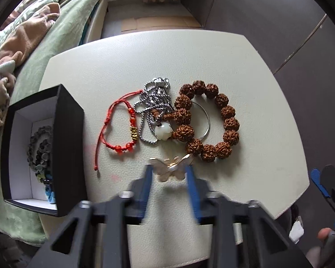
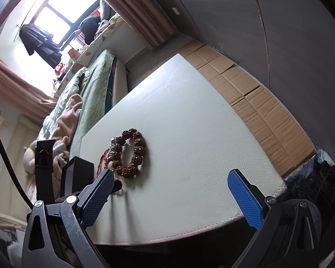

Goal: Organize jewelry
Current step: 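Grasp the white butterfly pendant with the left tool, then carry the pendant into the box and open the left tool while the right tool grasps the brown bead bracelet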

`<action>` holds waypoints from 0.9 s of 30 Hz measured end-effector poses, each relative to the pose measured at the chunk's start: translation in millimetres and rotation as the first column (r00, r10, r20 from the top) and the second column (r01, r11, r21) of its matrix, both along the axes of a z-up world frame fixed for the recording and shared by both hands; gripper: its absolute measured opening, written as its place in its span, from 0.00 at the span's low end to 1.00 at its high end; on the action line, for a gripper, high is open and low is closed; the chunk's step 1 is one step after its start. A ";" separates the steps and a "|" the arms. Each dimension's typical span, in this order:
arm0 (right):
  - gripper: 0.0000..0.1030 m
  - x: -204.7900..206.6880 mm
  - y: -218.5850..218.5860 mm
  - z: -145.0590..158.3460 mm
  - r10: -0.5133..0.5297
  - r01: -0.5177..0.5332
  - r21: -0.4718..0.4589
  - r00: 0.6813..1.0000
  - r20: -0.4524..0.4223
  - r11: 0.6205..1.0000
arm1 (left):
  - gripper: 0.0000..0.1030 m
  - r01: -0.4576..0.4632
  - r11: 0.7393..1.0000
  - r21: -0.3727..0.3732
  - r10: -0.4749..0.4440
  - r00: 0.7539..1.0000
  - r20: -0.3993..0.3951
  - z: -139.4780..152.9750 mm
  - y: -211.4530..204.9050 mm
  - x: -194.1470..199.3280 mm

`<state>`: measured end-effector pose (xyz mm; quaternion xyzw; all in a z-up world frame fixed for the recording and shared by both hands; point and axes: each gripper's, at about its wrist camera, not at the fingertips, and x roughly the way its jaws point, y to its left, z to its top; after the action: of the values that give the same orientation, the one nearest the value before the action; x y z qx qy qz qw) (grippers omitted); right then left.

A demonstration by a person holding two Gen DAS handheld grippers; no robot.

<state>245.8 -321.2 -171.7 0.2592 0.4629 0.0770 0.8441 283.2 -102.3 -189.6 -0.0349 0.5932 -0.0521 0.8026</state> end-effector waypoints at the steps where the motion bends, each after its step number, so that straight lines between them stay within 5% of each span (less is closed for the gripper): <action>1: 1.00 2.3 3.0 0.4 0.004 -0.004 -0.001 1.000 -0.001 1.000 | 0.07 -0.002 1.000 -0.009 0.002 1.000 -0.002 3.2 3.6 -0.9; 8: 0.83 25.0 30.3 -8.0 0.059 -0.059 0.000 0.997 -0.045 0.998 | 0.07 -0.006 0.997 -0.077 0.008 1.000 0.023 15.1 19.1 -1.3; 12: 0.82 31.6 39.0 -14.7 0.067 -0.068 -0.002 0.996 -0.066 0.998 | 0.14 0.039 0.997 -0.074 -0.037 0.999 0.028 16.3 14.3 -2.0; 14: 0.82 29.9 36.8 -15.4 0.058 -0.058 0.004 0.996 -0.067 0.998 | 0.49 0.068 0.995 -0.072 -0.066 0.997 0.031 14.6 10.8 1.0; 16: 0.82 27.2 31.6 -15.5 0.045 -0.044 0.008 0.996 -0.071 0.999 | 0.66 0.070 0.995 -0.072 -0.066 0.996 0.054 15.8 7.4 1.0; 27: 0.83 11.5 -2.8 -13.3 -0.028 0.029 0.012 0.998 -0.064 1.000 | 0.66 0.209 0.976 0.062 -0.212 0.976 0.043 -10.5 -28.8 10.8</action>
<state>257.3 -324.0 -185.0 0.2736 0.4854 0.0598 0.8282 294.0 -131.1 -200.2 0.0525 0.5750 -0.1206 0.8075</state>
